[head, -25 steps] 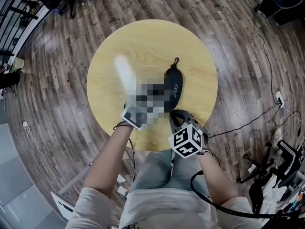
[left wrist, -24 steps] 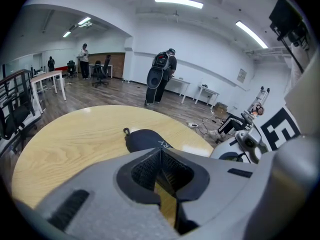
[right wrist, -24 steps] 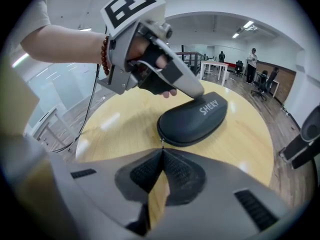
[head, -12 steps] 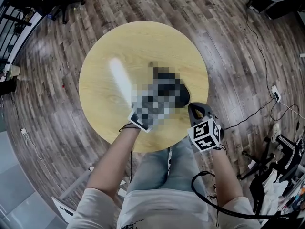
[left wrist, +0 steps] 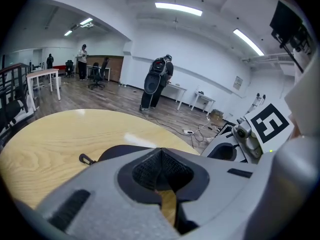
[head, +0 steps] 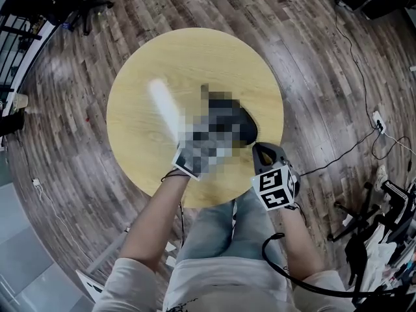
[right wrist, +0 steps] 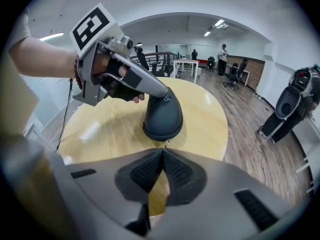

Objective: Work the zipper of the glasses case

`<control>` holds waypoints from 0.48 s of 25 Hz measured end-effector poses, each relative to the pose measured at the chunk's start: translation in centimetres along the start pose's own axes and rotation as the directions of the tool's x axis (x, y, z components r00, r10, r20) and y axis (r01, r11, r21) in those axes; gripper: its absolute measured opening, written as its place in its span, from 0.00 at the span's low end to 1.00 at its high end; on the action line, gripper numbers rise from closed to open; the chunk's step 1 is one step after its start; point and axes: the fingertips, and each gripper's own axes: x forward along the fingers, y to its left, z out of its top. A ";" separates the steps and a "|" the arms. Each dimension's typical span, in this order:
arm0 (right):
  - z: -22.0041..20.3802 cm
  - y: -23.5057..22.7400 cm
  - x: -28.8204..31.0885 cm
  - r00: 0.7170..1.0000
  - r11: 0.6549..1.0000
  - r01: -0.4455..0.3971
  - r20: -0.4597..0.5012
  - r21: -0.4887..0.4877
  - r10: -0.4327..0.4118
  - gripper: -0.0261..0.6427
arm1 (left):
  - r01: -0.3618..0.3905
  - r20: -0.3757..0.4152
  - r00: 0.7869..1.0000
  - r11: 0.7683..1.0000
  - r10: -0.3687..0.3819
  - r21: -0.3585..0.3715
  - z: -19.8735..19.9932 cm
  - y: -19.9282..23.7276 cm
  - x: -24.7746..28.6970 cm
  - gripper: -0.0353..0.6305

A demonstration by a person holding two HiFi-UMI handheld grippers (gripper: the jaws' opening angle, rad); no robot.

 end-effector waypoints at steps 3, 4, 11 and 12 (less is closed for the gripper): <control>0.2 0.2 -0.1 1.000 0.999 0.000 -0.001 0.037 0.000 0.04 | 0.003 -0.003 1.000 1.000 -0.003 0.005 0.1 0.1 -0.1 0.06; 0.1 0.2 -0.1 1.000 0.999 0.000 0.000 0.045 0.000 0.04 | 0.004 -0.005 1.000 1.000 -0.004 0.005 0.1 0.1 -0.1 0.06; 0.0 2.5 0.1 0.999 0.998 -0.053 0.003 0.030 0.053 0.04 | 0.015 -0.001 1.000 1.000 -0.015 -0.001 0.0 -0.2 0.2 0.06; 0.2 2.9 0.2 0.998 0.998 -0.058 0.006 0.037 0.057 0.04 | 0.016 0.000 1.000 1.000 -0.016 0.000 0.1 -0.2 0.2 0.06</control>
